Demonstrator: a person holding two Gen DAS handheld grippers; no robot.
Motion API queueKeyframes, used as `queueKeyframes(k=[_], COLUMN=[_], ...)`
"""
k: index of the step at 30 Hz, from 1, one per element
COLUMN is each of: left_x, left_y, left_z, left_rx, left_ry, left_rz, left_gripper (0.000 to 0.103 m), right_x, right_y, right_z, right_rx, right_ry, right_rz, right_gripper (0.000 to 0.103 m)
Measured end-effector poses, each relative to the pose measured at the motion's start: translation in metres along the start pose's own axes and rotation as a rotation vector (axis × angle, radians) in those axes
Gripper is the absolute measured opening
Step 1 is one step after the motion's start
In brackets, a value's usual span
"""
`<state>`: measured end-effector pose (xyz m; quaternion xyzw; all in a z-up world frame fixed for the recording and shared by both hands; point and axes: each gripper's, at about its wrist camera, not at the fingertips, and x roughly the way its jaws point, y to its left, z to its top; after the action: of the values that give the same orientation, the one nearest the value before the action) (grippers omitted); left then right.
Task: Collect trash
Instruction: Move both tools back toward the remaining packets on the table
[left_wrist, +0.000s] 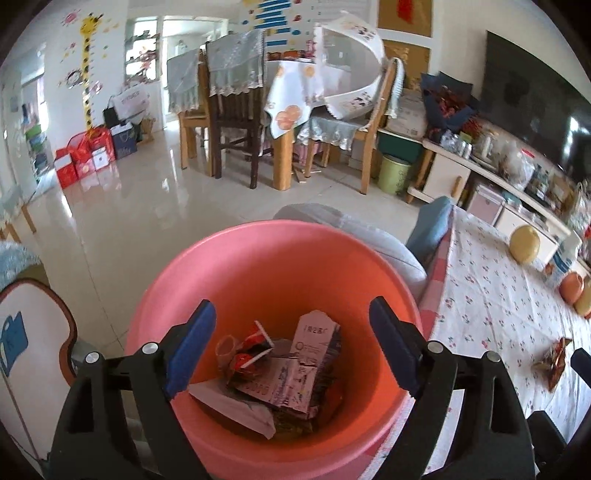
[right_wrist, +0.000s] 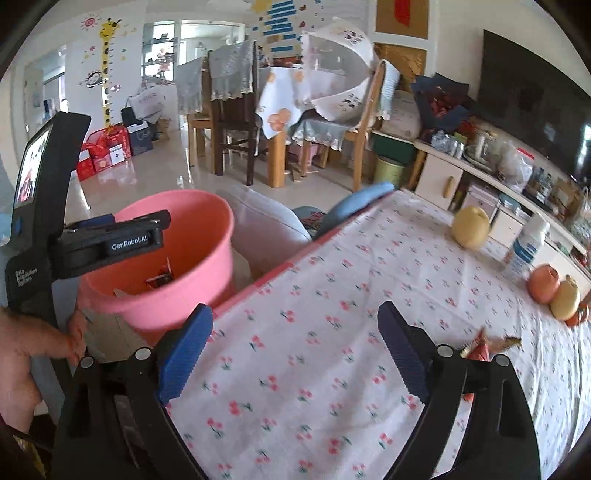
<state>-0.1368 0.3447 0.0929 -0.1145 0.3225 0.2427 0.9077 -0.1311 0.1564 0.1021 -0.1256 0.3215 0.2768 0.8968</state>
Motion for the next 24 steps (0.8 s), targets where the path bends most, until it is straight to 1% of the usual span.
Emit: queueKeyframes(k=[3,7,14,18,24], left_x=[-0.004,-0.008,-0.012,-0.016,-0.016], left_y=[-0.013,-0.029,-0.053,-0.070,-0.093], left_z=[-0.001,-0.003,-0.006,-0.009,-0.015], left_rx=[0.038,0.084,0.145,0.192,0.256], left_ry=[-0.006,-0.008,-0.006,-0.014,-0.008], left_rz=[-0.001,-0.011,-0.013,-0.019,-0.011], left_gripper=[0.087,0.088,0.089,0.092,0.092], right_x=[-0.008,-0.020,-0.035,-0.042,-0.048], right_y=[-0.010,-0.024,-0.048,-0.065,-0.086], right_z=[-0.007,-0.015,-0.028,-0.037,-0.049], right_rx=[0.017,0.048,0.082,0.115,0.167], right_ry=[0.004,-0.001,-0.005,-0.009,-0.007], right_rz=[-0.013,-0.026,-0.053,-0.064,-0.075], right_gripper=[0.090,0.093,0.093,0.093,0.093])
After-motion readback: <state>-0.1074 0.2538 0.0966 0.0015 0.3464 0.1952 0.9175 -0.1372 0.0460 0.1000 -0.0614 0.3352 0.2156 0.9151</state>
